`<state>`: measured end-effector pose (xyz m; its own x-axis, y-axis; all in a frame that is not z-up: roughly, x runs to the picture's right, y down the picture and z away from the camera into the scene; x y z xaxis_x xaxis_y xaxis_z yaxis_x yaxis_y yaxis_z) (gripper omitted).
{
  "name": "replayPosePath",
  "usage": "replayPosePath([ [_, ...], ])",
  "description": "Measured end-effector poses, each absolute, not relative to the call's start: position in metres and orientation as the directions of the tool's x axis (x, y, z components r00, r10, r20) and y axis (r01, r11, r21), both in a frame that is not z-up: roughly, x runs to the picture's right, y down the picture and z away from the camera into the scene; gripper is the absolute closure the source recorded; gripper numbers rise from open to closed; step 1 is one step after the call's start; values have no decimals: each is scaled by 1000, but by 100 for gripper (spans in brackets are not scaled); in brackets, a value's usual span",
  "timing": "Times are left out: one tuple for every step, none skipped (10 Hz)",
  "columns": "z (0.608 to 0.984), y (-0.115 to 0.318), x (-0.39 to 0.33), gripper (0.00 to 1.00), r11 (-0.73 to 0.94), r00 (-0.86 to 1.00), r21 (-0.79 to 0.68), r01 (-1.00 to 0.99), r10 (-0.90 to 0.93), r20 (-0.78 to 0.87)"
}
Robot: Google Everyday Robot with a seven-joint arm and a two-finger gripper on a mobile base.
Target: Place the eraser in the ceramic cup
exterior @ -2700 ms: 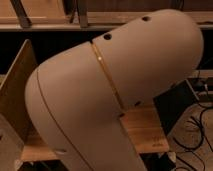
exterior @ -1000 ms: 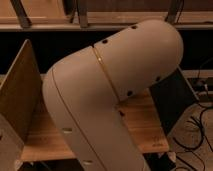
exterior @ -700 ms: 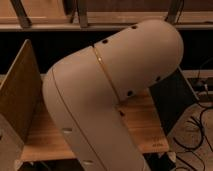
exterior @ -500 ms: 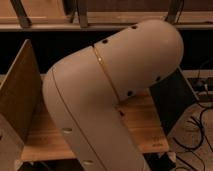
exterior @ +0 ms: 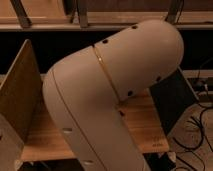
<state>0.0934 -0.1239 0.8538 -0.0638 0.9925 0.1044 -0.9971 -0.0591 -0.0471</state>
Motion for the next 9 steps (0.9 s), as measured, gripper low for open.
replayPosePath([
  [854,-124,93,20,-59,-64,-47,-997,992,104],
  [854,-124,93,20,-59,-64,-47,-997,992,104],
  [854,-124,93,20,-59,-64,-47,-997,992,105],
  [854,-124,93,20,-59,-64,-47,-997,992,104],
  [854,-124,93,20,-59,-64,-47,-997,992,104],
  [854,-124,93,20,-58,-63,-49,-997,992,105],
  [854,-125,91,20,-62,-68,-58,-996,992,106],
  [855,-126,91,20,-87,-96,-80,-993,990,108],
  [856,-126,94,20,-105,-114,-88,-991,988,108],
])
